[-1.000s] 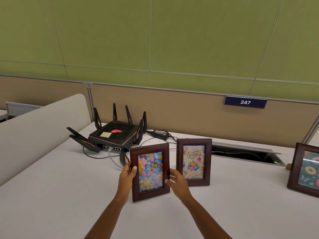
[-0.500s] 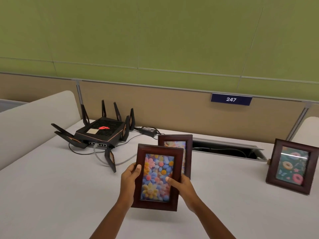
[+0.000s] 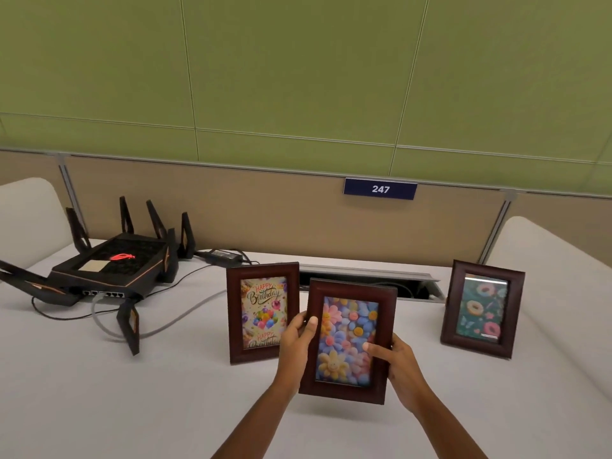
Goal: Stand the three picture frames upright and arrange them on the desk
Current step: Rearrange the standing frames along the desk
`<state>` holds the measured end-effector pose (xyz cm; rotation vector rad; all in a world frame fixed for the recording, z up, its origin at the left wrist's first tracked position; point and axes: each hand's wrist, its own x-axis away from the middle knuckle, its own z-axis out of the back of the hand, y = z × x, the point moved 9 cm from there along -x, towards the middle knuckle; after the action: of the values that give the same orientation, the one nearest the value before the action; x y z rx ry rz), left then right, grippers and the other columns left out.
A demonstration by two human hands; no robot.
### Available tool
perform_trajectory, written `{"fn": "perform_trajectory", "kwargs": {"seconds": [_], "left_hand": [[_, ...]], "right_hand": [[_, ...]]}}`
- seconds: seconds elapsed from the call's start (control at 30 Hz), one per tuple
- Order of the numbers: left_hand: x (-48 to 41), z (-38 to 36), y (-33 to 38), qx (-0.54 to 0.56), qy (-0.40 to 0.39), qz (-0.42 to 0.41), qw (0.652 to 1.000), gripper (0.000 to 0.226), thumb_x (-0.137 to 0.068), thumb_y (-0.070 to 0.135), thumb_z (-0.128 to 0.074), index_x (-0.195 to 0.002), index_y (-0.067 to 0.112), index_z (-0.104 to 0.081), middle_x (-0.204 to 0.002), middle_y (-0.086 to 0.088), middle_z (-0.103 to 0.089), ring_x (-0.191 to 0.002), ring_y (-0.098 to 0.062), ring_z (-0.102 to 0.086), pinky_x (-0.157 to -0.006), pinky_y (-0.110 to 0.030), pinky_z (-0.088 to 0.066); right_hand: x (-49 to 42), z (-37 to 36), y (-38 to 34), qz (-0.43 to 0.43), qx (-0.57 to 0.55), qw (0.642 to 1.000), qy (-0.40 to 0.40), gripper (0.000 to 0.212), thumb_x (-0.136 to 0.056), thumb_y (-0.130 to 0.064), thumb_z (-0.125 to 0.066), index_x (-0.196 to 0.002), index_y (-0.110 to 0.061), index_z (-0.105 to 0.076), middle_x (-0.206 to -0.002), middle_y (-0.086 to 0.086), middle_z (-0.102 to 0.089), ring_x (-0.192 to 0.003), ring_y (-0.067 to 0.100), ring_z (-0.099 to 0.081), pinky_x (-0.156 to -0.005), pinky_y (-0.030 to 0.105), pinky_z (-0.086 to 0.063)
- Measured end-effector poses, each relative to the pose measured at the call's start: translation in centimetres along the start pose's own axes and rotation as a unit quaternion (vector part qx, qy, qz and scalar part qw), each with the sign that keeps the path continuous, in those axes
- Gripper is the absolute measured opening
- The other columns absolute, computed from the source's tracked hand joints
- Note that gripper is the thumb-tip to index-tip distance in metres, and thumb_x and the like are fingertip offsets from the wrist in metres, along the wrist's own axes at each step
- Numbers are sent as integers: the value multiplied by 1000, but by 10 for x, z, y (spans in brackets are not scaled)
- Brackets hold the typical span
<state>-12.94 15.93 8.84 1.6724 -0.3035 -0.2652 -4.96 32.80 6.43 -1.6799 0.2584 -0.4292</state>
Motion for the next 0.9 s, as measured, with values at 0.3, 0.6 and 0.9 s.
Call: {"fn": "perform_trajectory", "kwargs": {"seconds": [0.3, 0.6, 0.9], "left_hand": [[-49, -40, -5, -127, 3, -25, 992, 42, -94, 12, -43, -134, 6, -32, -135, -17, -48, -123, -27, -47, -101, -42, -46], [-97, -32, -5, -181, 128, -25, 975, 57, -91, 8, -46, -141, 10, -17, -144, -14, -36, -131, -26, -38, -99, -37, -44], [-112, -29, -22, -206, 221, 21, 953, 68, -89, 9, -50, -143, 7, -7, -149, -18, -28, -136, -33, -30, -106, -45, -38]], "right_hand": [[-68, 28, -22, 1, 7, 1000, 26, 31, -82, -1, -58, -111, -12, -54, -108, 12, -63, -95, 33, -63, -84, 45, -52], [-135, 2, -25, -2, 12, 1000, 2, 29, -81, -1, -60, -106, -15, -54, -107, 12, -63, -98, 33, -62, -86, 46, -51], [-163, -11, -7, -17, 46, 999, -14, 29, -82, -3, -59, -107, -17, -53, -110, 10, -62, -99, 30, -61, -88, 46, -51]]}}
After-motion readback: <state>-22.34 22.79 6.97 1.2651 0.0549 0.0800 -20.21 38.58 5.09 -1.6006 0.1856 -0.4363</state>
